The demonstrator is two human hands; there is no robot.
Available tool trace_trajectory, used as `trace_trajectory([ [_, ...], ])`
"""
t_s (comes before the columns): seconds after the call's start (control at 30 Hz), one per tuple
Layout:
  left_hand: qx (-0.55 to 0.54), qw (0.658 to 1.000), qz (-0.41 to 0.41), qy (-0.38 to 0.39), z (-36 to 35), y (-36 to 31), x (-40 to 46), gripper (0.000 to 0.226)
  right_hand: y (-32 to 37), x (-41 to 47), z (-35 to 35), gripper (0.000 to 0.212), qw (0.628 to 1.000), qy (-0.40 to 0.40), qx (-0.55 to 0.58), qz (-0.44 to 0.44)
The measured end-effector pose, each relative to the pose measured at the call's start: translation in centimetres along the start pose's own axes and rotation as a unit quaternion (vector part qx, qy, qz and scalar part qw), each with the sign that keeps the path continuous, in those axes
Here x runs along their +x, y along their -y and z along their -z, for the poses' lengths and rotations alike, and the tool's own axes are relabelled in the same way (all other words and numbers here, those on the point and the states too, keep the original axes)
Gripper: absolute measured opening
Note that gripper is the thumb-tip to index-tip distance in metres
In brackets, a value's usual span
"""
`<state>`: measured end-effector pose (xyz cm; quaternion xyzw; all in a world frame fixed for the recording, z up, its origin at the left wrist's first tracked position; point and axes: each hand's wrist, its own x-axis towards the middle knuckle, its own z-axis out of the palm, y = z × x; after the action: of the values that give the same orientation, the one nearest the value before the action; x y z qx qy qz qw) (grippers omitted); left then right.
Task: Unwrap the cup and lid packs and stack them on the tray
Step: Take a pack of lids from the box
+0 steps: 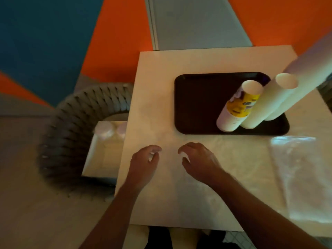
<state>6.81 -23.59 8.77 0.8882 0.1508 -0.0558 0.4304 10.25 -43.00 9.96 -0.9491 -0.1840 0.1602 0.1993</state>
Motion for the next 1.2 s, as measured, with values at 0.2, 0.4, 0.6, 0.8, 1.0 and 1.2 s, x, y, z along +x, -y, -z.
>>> trace_trajectory([
  [0.2,-0.061,0.993,0.074,-0.068,7.5,8.2,3.0,0.019,7.8,6.4,-4.7,0.051,0.999,0.034,0.003,0.015],
  [0.4,-0.274,0.926,0.237,-0.103,11.1,14.4,7.8,0.019,11.6,10.1,-8.4,0.081,0.994,0.095,-0.046,-0.011],
  [0.6,-0.379,0.838,0.391,-0.031,10.2,17.6,13.7,0.008,12.5,10.9,-9.7,0.086,0.986,0.118,-0.107,-0.042],
  [0.8,-0.388,0.830,0.399,0.027,6.2,19.7,19.0,0.028,13.0,11.2,-10.0,0.089,0.985,0.116,-0.111,-0.063],
  [1.0,-0.405,0.815,0.413,0.022,4.2,20.5,22.9,0.054,12.9,11.2,-10.2,0.090,0.985,0.116,-0.103,-0.072],
  [1.2,-0.436,0.794,0.423,0.004,4.1,21.1,24.1,0.054,12.9,11.2,-10.1,0.089,0.988,0.109,-0.090,-0.067],
])
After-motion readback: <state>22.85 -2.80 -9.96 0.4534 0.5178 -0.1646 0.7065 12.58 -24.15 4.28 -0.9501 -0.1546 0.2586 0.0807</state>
